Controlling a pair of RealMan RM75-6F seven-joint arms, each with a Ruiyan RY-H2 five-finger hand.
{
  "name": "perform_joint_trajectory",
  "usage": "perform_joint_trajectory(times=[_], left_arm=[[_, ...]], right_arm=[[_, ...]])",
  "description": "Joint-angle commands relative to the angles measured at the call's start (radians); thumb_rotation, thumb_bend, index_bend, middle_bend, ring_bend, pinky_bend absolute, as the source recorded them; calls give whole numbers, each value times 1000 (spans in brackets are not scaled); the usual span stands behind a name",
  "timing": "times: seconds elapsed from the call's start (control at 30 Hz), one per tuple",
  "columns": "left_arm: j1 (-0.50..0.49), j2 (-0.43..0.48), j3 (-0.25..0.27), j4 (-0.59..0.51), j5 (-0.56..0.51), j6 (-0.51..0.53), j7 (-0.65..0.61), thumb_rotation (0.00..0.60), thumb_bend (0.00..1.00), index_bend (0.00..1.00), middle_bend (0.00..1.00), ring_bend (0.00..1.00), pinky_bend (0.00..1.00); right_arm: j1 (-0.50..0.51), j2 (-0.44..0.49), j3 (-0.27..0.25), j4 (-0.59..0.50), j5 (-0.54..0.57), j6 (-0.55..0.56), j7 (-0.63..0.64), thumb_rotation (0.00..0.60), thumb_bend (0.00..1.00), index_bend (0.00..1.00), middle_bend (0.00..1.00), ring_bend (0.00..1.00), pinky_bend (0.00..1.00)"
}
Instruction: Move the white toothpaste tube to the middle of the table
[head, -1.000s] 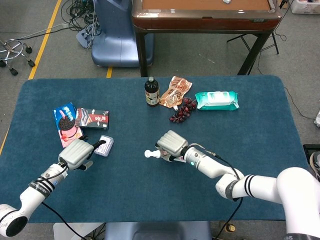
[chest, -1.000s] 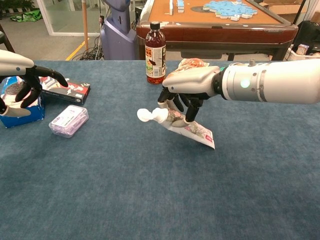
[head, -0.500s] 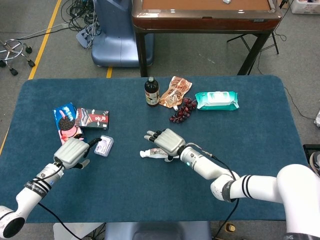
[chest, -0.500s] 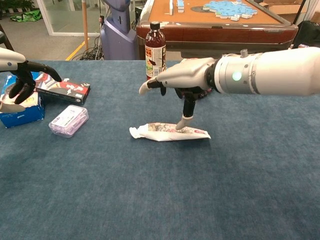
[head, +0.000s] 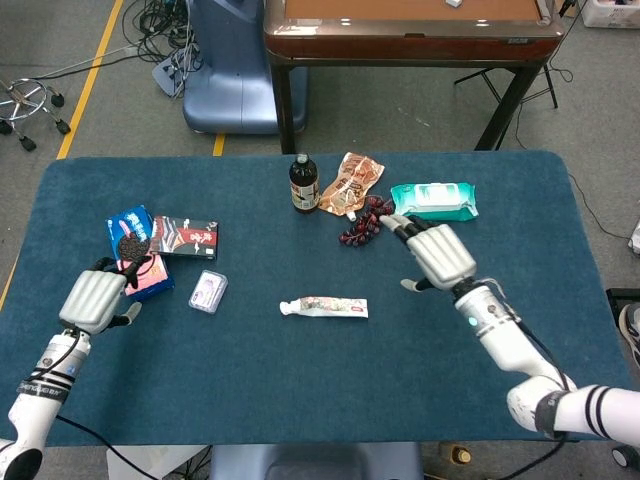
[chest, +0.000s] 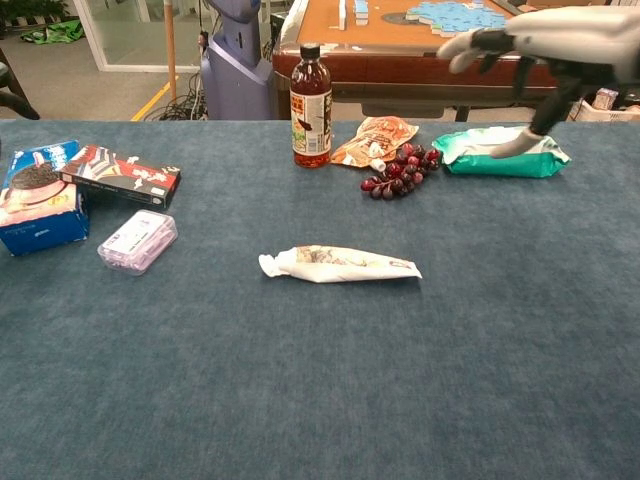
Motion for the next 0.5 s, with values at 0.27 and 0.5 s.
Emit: perform_joint_trajectory(times=[0.27,0.5], left_arm=[[127,-118,-3,145,-4,146,-11,600,297,129,377,358,168],[190,-126,-6,119,27,223,-23,600,297,129,376,358,168]], right_arm=[[-294,34,-81,-4,-95,313,22,600,52,102,240,193,334],[-437,7,-120,3,-182,447,36,600,90,198,293,246,339]])
